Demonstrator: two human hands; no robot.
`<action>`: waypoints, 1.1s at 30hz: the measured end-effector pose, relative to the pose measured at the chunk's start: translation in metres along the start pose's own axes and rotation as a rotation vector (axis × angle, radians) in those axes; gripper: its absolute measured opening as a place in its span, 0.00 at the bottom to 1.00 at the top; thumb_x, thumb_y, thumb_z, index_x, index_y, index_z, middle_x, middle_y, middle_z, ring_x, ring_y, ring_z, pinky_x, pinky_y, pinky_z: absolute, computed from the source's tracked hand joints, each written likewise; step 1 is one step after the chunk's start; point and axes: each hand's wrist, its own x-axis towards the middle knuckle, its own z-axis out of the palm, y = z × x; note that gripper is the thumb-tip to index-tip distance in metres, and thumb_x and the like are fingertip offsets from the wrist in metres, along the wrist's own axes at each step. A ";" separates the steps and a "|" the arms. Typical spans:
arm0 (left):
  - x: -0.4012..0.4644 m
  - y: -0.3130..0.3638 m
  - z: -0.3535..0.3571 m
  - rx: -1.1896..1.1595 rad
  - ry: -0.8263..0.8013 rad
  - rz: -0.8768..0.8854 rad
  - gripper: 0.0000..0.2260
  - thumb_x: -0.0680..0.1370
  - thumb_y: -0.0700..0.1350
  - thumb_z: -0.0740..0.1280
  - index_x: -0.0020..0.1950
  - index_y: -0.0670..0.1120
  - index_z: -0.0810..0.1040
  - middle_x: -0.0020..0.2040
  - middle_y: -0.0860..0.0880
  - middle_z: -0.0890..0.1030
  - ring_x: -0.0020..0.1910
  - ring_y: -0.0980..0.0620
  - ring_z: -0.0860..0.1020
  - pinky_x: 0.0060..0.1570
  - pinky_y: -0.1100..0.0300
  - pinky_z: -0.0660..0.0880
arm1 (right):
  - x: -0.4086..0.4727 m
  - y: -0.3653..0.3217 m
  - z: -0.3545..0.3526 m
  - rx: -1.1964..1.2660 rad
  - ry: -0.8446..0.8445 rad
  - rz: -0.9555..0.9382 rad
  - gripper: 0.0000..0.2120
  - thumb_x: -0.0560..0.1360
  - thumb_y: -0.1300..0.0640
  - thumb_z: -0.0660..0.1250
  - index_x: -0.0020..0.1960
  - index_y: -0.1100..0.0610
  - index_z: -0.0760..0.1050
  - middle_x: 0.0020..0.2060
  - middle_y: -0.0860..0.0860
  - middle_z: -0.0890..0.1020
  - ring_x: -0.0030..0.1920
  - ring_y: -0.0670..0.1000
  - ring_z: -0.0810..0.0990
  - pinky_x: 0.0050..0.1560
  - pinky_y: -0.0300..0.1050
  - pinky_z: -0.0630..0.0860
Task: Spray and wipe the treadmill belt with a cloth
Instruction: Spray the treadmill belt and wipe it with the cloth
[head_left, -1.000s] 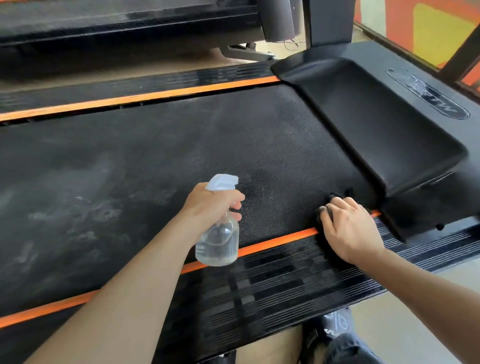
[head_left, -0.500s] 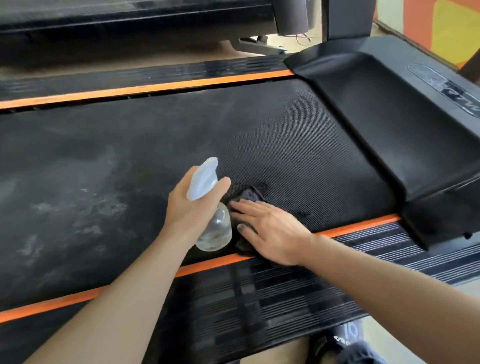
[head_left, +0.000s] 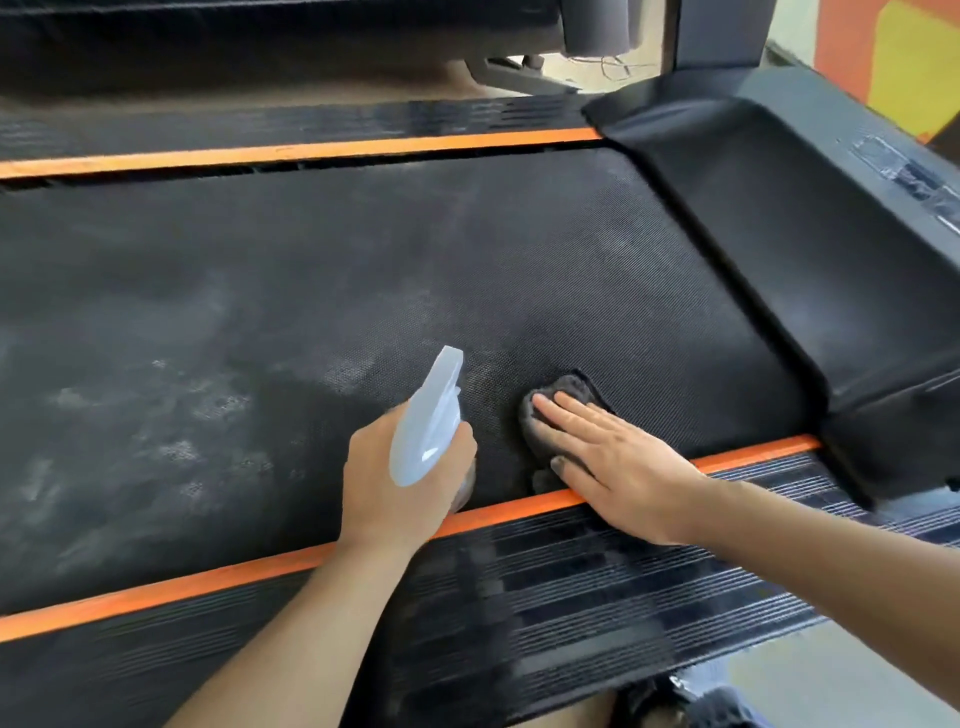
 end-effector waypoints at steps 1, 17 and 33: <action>-0.001 -0.001 0.000 -0.004 0.001 0.015 0.17 0.69 0.59 0.69 0.35 0.46 0.77 0.32 0.45 0.80 0.37 0.37 0.80 0.41 0.40 0.81 | -0.005 0.004 -0.004 -0.010 -0.013 -0.018 0.33 0.77 0.39 0.34 0.81 0.45 0.47 0.79 0.41 0.43 0.79 0.43 0.40 0.77 0.38 0.38; -0.003 0.000 0.002 0.036 0.018 0.044 0.15 0.69 0.60 0.67 0.38 0.48 0.81 0.33 0.48 0.81 0.37 0.41 0.81 0.44 0.42 0.81 | 0.027 -0.010 0.009 0.021 -0.001 -0.098 0.34 0.76 0.39 0.36 0.81 0.47 0.50 0.80 0.45 0.45 0.79 0.47 0.41 0.78 0.45 0.40; -0.003 0.002 0.004 0.035 0.051 0.065 0.16 0.70 0.61 0.66 0.41 0.50 0.84 0.35 0.53 0.83 0.36 0.50 0.82 0.43 0.47 0.82 | 0.070 -0.031 0.014 0.044 0.005 -0.179 0.33 0.78 0.41 0.39 0.80 0.50 0.53 0.80 0.47 0.52 0.80 0.49 0.45 0.78 0.45 0.40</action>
